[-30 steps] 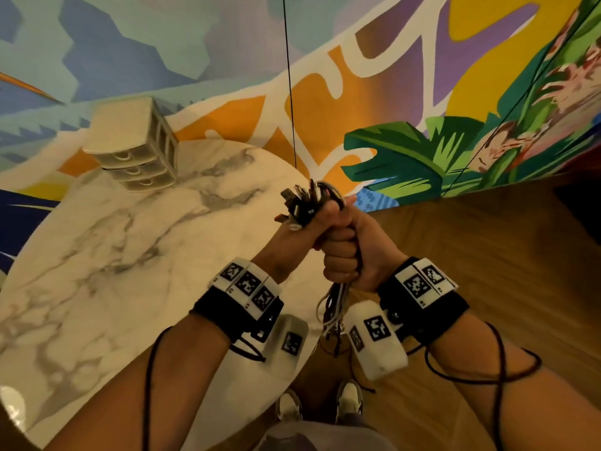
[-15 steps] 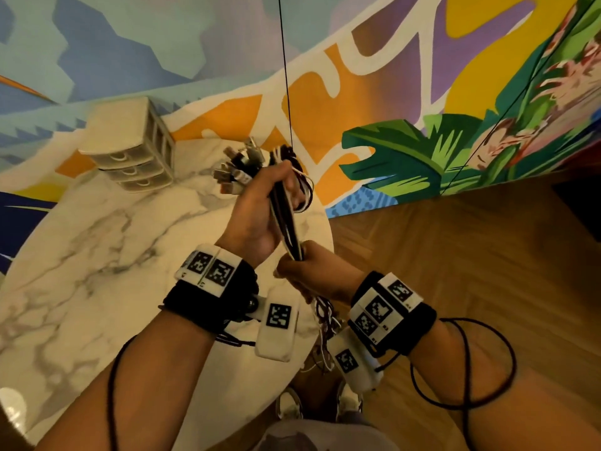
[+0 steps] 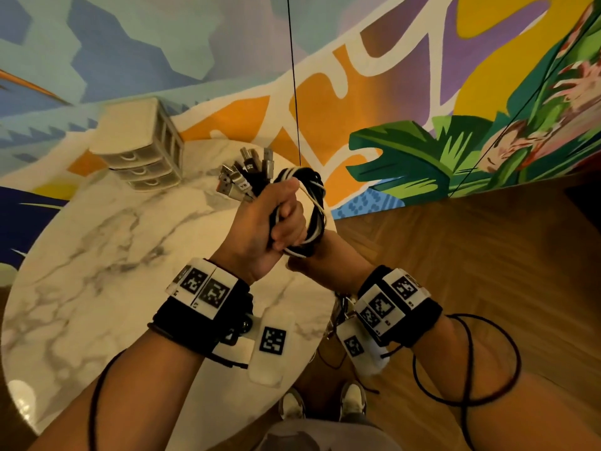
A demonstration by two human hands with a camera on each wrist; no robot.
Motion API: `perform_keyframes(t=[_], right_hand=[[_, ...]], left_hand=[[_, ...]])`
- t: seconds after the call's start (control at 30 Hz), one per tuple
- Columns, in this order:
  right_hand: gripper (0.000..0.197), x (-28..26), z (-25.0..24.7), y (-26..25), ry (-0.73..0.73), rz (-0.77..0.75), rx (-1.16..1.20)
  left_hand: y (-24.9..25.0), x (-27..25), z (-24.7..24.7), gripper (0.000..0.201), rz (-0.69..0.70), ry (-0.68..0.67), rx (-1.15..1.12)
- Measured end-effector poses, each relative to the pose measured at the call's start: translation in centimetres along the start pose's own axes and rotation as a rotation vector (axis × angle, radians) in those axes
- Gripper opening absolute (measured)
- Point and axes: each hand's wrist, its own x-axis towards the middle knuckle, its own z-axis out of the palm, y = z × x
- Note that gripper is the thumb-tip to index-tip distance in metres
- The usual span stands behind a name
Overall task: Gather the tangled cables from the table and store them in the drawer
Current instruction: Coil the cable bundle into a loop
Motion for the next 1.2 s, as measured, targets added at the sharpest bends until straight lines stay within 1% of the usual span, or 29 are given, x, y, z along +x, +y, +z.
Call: perform_keyframes(t=[0.1, 0.13, 0.2, 0.27, 0.33, 0.4, 0.43, 0.5, 0.53, 0.57, 0.63, 0.67, 0.77, 0.8, 0.83, 0.87, 0.9, 0.93, 0.97, 1.03, 1.1, 1.13, 1.17, 1.2], right_hand=[[0.016, 0.3, -0.8, 1.1, 0.059, -0.004, -0.055], [0.018, 0.3, -1.2, 1.2, 0.048, 0.003, -0.1], [0.016, 0.4, -2.2, 1.5, 0.027, -0.007, -0.163], [0.018, 0.7, -3.9, 2.0, 0.052, -0.006, -0.216], [0.024, 1.2, -6.3, 3.6, 0.146, 0.045, -0.281], [0.024, 1.5, -8.6, 6.1, 0.231, 0.107, -0.378], [0.021, 1.6, -9.0, 7.5, 0.237, 0.14, -0.414], [0.016, 1.4, -8.5, 9.6, 0.162, 0.208, -0.474], [0.013, 1.3, -7.7, 10.5, 0.121, 0.224, -0.49], [0.013, 1.2, -6.7, 11.3, 0.111, 0.219, -0.488], [0.014, 0.9, -4.8, 13.1, 0.119, 0.211, -0.469], [0.015, 0.7, -3.8, 14.1, 0.093, 0.225, -0.465], [0.013, 0.0, -0.7, 16.9, -0.109, 0.314, -0.468], [0.018, -0.3, 0.2, 17.6, -0.167, 0.312, -0.477], [0.03, -0.7, 0.8, 18.0, -0.195, 0.3, -0.49], [0.047, -0.9, 1.2, 18.1, -0.196, 0.272, -0.488], [0.064, -1.2, 1.4, 17.8, -0.178, 0.232, -0.463], [0.075, -1.4, 1.6, 17.2, -0.125, 0.179, -0.416], [0.079, -1.6, 1.9, 16.1, -0.039, 0.12, -0.346], [0.078, -2.1, 2.9, 13.6, 0.148, -0.032, -0.173], [0.075, -2.0, 4.8, 11.2, 0.251, -0.152, -0.038], [0.074, -1.6, 5.9, 10.2, 0.264, -0.167, 0.025], [0.074, -1.1, 7.0, 9.3, 0.26, -0.134, 0.096], [0.069, -0.3, 7.9, 8.7, 0.268, -0.057, 0.179]], left_hand=[[0.5, 0.0, -0.5, 0.043, -0.021, -0.029, -0.006], [0.9, 0.1, -0.6, 0.044, -0.03, -0.045, -0.005], [1.9, 0.2, -0.8, 0.045, -0.054, -0.085, 0.011], [3.1, 0.1, -1.2, 0.045, -0.078, -0.127, 0.053], [4.2, -0.3, -1.9, 0.045, -0.114, -0.181, 0.102], [4.5, -1.0, -2.8, 0.044, -0.173, -0.242, 0.146], [4.2, -1.4, -3.1, 0.044, -0.208, -0.256, 0.171], [2.6, -2.2, -3.3, 0.045, -0.265, -0.241, 0.254], [1.6, -2.4, -3.3, 0.044, -0.283, -0.219, 0.299], [0.8, -2.6, -3.3, 0.043, -0.295, -0.191, 0.323], [-0.2, -2.5, -3.3, 0.042, -0.291, -0.128, 0.306], [-0.4, -2.3, -3.5, 0.043, -0.282, -0.093, 0.293], [-0.8, -1.4, -3.4, 0.042, -0.234, 0.001, 0.286], [-1.1, -1.1, -3.2, 0.042, -0.211, 0.028, 0.285], [-1.4, -0.8, -2.9, 0.042, -0.186, 0.065, 0.285], [-1.8, -0.5, -2.6, 0.043, -0.159, 0.118, 0.283], [-2.3, -0.2, -2.3, 0.042, -0.135, 0.182, 0.274], [-2.7, 0.2, -2.1, 0.042, -0.114, 0.251, 0.259], [-3.2, 0.6, -1.9, 0.041, -0.092, 0.315, 0.238], [-4.0, 1.6, -1.3, 0.041, -0.042, 0.42, 0.194], [-4.5, 2.4, -0.6, 0.041, 0.009, 0.509, 0.142], [-4.8, 2.8, 0.1, 0.041, 0.023, 0.547, 0.109], [-5.0, 3.0, 0.9, 0.041, 0.03, 0.583, 0.071], [-5.1, 3.2, 1.7, 0.04, 0.034, 0.617, 0.037]])
